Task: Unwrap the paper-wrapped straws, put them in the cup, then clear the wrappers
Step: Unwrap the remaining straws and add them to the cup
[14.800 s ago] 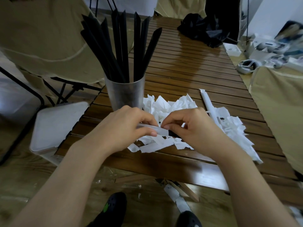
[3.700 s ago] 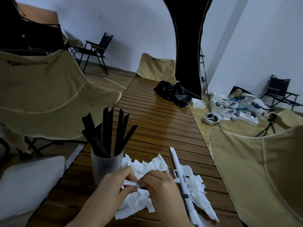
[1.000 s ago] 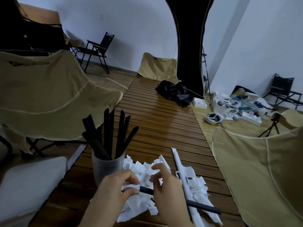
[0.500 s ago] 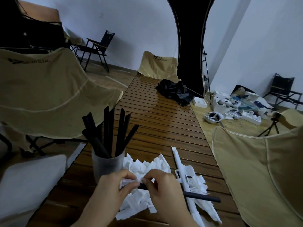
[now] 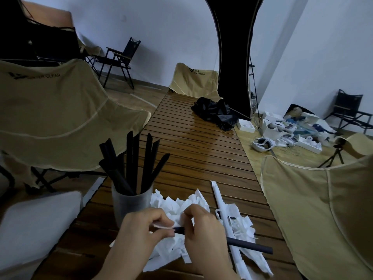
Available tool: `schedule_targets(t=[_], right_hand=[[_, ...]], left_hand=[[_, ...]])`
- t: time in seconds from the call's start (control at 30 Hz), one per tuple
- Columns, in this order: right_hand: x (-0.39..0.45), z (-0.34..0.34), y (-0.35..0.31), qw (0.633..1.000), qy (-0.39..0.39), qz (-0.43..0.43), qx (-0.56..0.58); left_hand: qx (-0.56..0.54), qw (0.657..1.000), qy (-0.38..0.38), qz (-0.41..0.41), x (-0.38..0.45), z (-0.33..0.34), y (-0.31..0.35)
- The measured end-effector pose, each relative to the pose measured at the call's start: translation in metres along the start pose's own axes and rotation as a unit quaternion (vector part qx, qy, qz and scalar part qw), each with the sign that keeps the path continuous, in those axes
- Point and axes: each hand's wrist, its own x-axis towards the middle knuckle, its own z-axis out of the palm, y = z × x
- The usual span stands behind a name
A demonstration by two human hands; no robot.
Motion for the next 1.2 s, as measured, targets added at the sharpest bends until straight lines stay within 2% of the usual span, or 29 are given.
schedule_targets(t=[0.1, 0.4, 0.63, 0.77, 1.07, 1.2], right_hand=[[0.002, 0.0, 0.005, 0.999, 0.021, 0.027, -0.001], [0.002, 0.004, 0.013, 0.999, 0.034, 0.013, -0.04], [0.003, 0.001, 0.012, 0.994, 0.008, -0.107, 0.029], [0.003, 0.002, 0.007, 0.989, -0.003, -0.139, 0.049], [0.001, 0.003, 0.007, 0.992, 0.018, -0.116, 0.045], [0.0, 0.008, 0.006, 0.994, 0.037, -0.099, 0.038]], left_hand=[[-0.003, 1.0, 0.008, 0.007, 0.0, 0.0, -0.001], [0.004, 1.0, -0.005, -0.003, 0.0, -0.005, -0.012], [-0.024, 0.999, 0.013, -0.022, 0.004, -0.006, -0.014], [-0.046, 0.999, 0.004, -0.015, 0.004, -0.006, -0.015], [-0.081, 0.996, -0.013, -0.022, 0.002, -0.007, -0.008], [-0.065, 0.998, -0.001, -0.019, 0.003, -0.004, -0.006]])
